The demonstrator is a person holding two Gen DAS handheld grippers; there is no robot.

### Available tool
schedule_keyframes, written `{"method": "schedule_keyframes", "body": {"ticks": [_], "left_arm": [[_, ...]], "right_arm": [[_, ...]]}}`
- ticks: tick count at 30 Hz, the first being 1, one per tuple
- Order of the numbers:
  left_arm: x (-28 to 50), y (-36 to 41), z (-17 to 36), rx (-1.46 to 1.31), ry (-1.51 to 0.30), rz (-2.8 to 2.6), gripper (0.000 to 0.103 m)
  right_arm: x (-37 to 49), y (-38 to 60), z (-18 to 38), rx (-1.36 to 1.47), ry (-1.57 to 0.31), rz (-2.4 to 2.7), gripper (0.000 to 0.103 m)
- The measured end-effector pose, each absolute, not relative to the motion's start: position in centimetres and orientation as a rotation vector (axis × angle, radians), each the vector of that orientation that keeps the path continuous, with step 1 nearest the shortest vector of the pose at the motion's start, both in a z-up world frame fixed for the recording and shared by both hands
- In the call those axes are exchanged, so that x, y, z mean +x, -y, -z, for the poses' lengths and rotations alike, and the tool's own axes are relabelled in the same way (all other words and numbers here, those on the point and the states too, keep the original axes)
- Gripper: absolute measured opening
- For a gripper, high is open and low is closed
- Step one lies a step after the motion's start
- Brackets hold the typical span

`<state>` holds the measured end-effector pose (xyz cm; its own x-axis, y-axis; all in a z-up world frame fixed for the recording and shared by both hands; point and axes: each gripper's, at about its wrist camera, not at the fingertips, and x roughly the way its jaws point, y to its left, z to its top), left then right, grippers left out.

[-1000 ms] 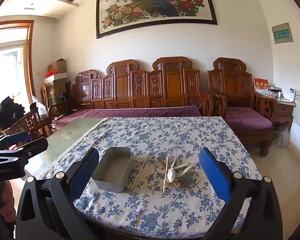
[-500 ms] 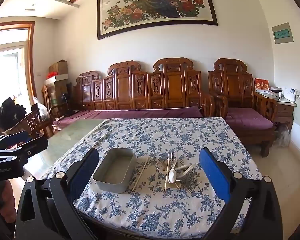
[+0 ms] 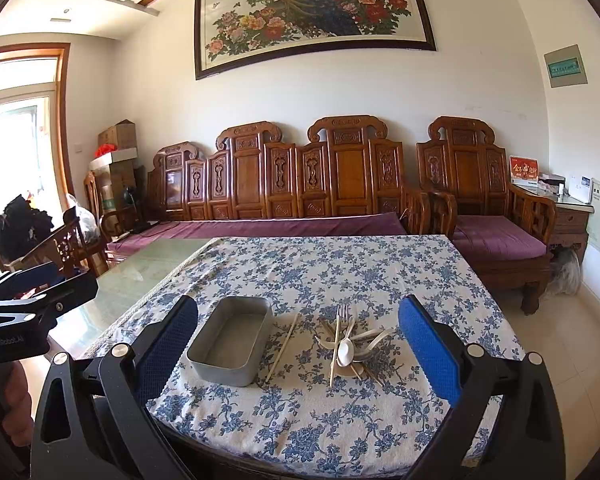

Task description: Organize utensils

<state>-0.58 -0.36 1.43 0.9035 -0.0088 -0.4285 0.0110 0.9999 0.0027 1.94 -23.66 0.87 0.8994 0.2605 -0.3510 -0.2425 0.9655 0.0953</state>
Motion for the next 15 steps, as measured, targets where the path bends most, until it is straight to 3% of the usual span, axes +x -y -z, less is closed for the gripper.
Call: {"method": "schedule_keyframes", "body": {"ticks": [15], "left_arm": [[-0.48, 0.4, -1.02, 0.003, -0.446, 0.014, 0.096]], "right_arm": [[1.85, 23.57, -0.85, 0.052, -0.365, -0.265, 0.1]]}}
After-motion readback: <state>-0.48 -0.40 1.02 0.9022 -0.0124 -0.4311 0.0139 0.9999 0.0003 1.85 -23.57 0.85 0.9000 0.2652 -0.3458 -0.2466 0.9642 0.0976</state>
